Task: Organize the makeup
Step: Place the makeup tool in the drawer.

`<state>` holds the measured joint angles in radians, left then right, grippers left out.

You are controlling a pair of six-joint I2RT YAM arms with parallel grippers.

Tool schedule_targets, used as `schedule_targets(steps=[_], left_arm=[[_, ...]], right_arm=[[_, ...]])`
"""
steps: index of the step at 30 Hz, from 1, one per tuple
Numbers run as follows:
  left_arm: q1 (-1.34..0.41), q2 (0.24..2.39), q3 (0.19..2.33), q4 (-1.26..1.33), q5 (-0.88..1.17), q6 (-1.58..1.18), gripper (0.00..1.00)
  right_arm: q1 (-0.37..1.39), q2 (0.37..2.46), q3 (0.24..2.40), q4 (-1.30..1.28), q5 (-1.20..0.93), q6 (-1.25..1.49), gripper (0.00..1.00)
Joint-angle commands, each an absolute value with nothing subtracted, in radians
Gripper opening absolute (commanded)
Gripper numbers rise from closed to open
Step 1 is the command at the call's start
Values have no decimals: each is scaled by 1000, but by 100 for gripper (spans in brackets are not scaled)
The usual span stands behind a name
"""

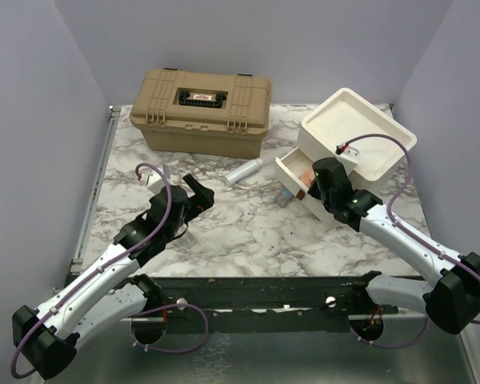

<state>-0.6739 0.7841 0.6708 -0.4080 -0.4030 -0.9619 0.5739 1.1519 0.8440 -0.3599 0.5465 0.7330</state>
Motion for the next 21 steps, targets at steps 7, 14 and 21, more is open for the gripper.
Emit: schedule_targets(steps=[7,14,21], left_arm=[[-670,803,676,-388,-355,-927,99],[-669,887,685,-240,-111,-814,99],[-670,1022,684,-66,28,-788,99]], right_arm=[[559,1172,883,-368,529,727,10],[557,1136,911,-366,454,645,36],[557,1021,953,-355,269,515,40]])
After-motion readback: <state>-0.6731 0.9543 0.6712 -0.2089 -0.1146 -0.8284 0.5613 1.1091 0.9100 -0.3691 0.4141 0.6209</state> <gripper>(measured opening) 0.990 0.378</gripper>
